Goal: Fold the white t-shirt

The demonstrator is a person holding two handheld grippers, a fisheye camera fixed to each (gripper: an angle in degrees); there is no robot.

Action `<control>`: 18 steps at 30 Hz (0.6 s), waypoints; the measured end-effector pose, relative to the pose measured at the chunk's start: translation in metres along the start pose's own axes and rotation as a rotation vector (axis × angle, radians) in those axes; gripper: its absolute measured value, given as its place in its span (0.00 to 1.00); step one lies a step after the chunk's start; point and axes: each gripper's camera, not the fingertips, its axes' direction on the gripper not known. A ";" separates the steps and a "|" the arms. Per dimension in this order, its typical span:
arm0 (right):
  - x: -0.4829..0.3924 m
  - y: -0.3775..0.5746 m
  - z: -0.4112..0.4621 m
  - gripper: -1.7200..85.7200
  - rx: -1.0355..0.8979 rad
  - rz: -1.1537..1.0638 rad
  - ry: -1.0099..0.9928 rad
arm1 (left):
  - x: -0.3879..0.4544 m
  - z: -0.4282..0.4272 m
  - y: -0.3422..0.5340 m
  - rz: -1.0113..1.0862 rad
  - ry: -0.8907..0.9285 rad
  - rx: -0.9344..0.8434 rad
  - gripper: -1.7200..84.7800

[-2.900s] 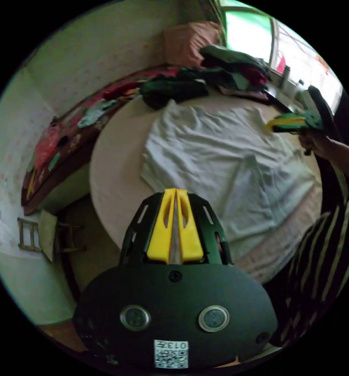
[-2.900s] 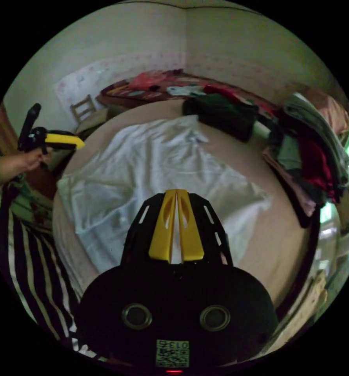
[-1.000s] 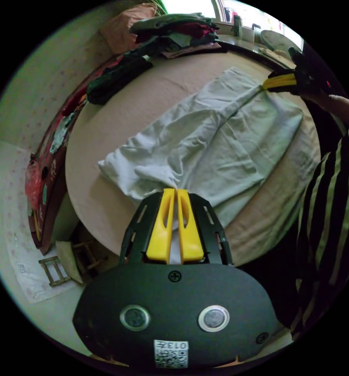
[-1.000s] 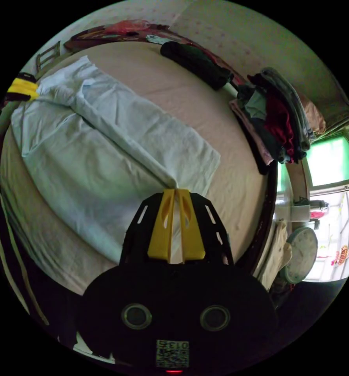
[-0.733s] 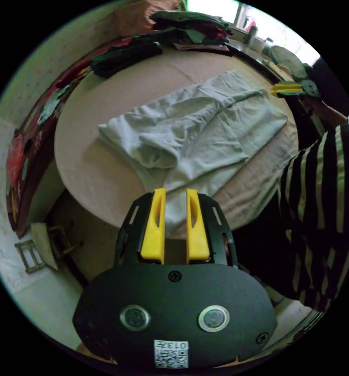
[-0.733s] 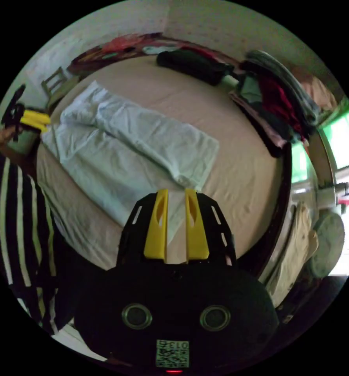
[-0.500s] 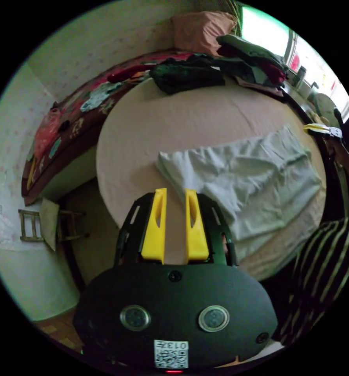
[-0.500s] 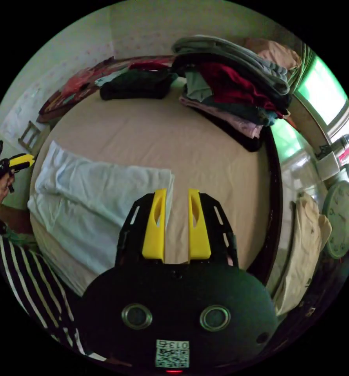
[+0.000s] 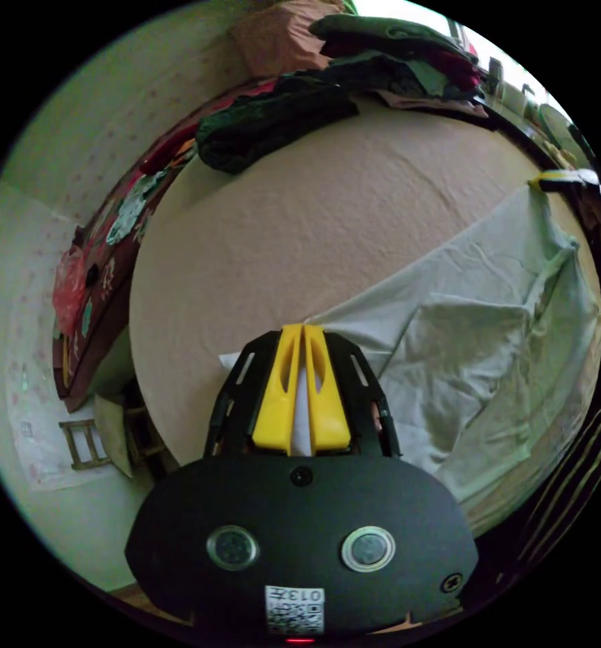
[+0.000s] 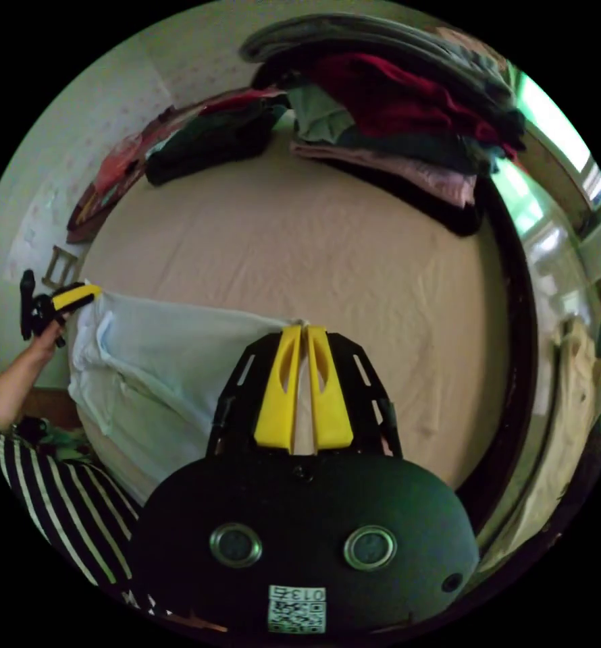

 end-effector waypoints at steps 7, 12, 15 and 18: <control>0.015 0.010 -0.038 0.05 0.096 0.003 -0.002 | -0.026 -0.020 0.009 -0.104 0.028 0.018 0.05; -0.058 0.027 -0.045 0.04 0.020 -0.327 0.091 | -0.034 -0.049 0.037 -0.157 0.168 0.077 0.08; -0.085 0.035 -0.025 0.04 -0.016 -0.401 0.161 | -0.010 -0.052 0.046 -0.076 0.105 0.065 0.07; -0.091 0.039 -0.008 0.04 -0.042 -0.433 0.184 | 0.002 -0.024 0.049 -0.033 0.138 -0.047 0.04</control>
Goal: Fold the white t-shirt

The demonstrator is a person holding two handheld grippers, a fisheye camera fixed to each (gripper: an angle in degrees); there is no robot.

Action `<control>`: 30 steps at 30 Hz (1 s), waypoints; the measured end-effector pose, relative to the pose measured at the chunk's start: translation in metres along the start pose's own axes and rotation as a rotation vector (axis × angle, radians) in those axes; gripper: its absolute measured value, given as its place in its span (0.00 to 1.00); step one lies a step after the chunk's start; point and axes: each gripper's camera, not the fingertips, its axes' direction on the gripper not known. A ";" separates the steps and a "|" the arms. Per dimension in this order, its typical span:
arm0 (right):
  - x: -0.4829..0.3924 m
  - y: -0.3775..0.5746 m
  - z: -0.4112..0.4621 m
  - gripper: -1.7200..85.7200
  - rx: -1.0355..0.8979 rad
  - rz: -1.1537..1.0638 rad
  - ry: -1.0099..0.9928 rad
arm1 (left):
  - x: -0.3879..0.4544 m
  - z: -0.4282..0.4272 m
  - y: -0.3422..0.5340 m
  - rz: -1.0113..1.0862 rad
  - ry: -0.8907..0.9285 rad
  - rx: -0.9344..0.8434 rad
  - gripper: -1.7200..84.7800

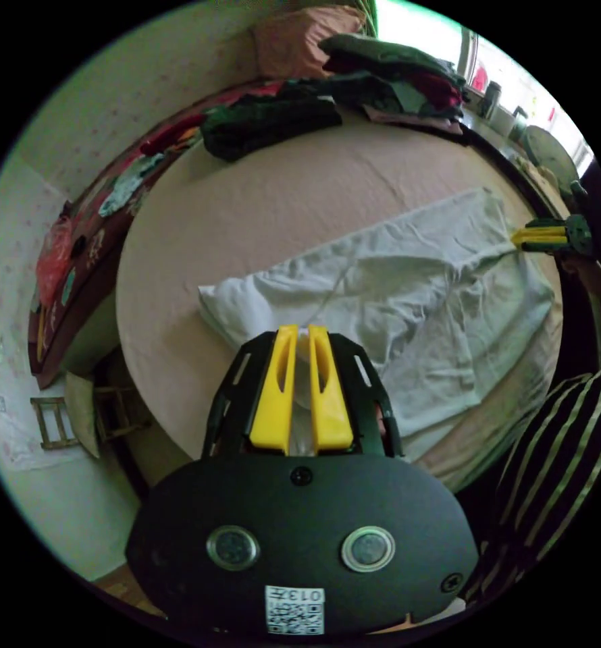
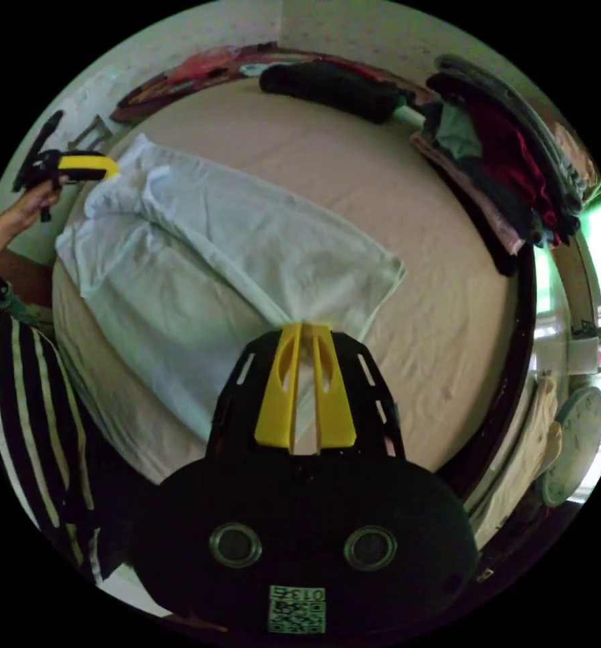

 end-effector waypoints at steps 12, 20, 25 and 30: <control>-0.036 -0.111 -0.064 0.09 0.198 -0.156 -0.242 | -0.037 -0.029 0.035 -0.031 -0.052 0.029 0.02; -0.127 -0.235 -0.019 0.10 -0.003 -0.264 -0.309 | -0.057 -0.013 0.007 0.198 0.034 0.041 0.02; -0.142 -0.246 -0.034 0.05 -0.039 -0.168 -0.266 | -0.074 0.005 0.004 0.360 0.071 -0.013 0.02; -0.118 -0.185 -0.094 0.04 0.147 0.189 -0.234 | -0.085 0.003 0.012 0.462 0.092 0.040 0.02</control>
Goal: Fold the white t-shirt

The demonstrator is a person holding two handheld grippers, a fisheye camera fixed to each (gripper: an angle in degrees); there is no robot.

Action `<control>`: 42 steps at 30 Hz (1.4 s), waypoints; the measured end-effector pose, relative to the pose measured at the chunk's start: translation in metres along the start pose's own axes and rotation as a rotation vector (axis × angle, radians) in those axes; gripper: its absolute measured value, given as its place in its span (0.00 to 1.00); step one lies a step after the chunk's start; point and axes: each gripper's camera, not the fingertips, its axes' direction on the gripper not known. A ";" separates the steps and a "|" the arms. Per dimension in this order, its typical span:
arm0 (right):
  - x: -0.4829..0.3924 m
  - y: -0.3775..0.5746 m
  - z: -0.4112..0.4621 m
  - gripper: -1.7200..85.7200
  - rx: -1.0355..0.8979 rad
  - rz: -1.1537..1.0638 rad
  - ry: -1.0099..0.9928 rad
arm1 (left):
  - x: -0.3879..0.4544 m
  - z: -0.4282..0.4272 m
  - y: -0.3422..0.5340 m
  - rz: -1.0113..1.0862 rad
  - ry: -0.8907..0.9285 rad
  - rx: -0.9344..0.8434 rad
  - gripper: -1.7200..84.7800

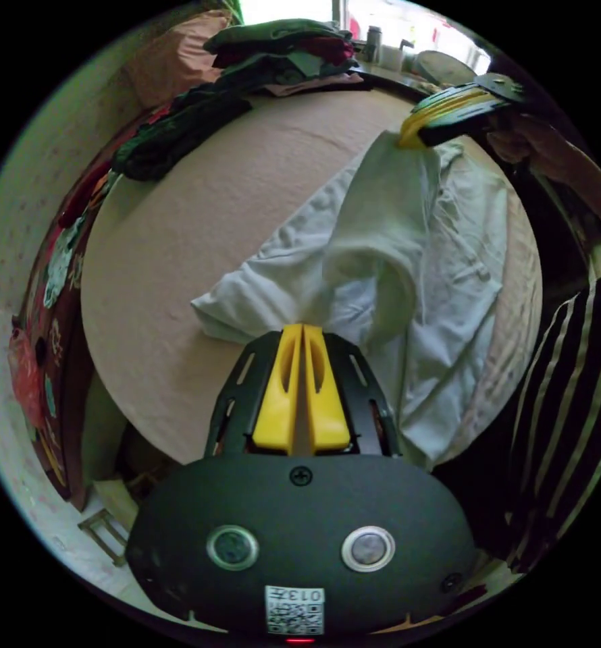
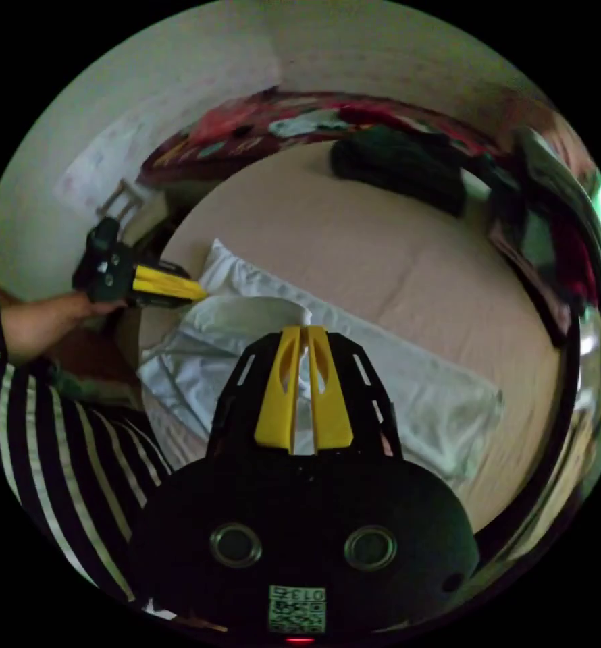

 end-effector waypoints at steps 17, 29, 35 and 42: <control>-0.024 0.039 -0.033 0.10 -0.006 0.234 0.092 | -0.011 -0.025 -0.002 0.121 0.128 0.061 0.12; -0.091 -0.060 0.027 0.05 -0.242 -0.128 0.013 | -0.006 -0.009 -0.011 0.193 0.129 -0.032 0.03; -0.082 -0.032 -0.022 0.05 0.076 0.067 0.000 | -0.013 -0.024 -0.005 0.137 0.080 0.047 0.03; -0.037 0.016 -0.064 0.06 0.082 0.327 -0.021 | -0.038 -0.016 0.022 0.017 0.106 -0.034 0.04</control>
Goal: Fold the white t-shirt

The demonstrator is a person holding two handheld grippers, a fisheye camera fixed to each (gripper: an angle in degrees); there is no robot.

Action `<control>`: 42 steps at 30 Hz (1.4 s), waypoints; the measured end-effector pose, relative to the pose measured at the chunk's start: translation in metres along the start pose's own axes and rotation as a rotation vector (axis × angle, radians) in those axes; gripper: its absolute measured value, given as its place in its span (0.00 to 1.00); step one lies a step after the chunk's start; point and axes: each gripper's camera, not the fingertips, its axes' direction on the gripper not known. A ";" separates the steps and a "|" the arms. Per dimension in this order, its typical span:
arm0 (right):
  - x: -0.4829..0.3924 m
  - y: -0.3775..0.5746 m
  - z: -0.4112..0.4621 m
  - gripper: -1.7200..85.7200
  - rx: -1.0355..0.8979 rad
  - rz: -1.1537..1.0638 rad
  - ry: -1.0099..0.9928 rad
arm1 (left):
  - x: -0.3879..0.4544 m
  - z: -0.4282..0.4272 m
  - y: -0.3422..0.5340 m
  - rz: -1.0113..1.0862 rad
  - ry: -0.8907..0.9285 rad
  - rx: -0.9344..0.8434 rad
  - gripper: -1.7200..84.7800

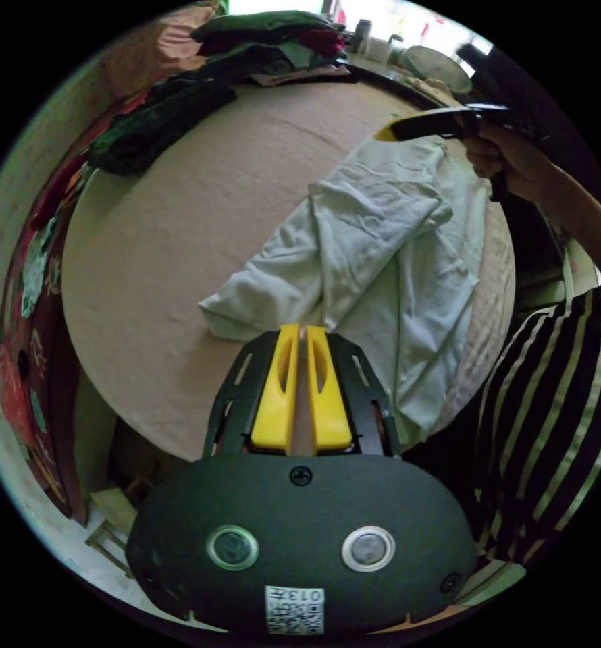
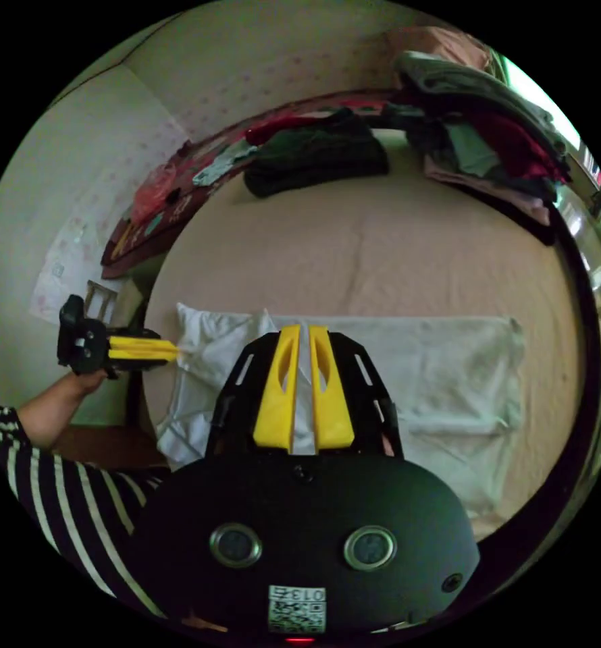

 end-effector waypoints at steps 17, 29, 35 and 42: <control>-0.028 0.074 -0.003 0.05 -0.215 0.024 -0.119 | 0.094 0.037 -0.032 0.474 -0.197 -0.028 0.03; -0.055 0.110 -0.016 0.02 -0.320 -0.277 -0.092 | 0.085 0.037 -0.025 0.574 -0.114 -0.085 0.03; -0.080 0.112 -0.079 0.02 -0.141 -0.291 -0.019 | 0.061 -0.002 -0.010 0.450 -0.063 -0.011 0.03; -0.147 0.081 -0.043 0.03 -0.079 -0.360 0.241 | 0.058 0.019 -0.051 0.250 -0.118 0.009 0.02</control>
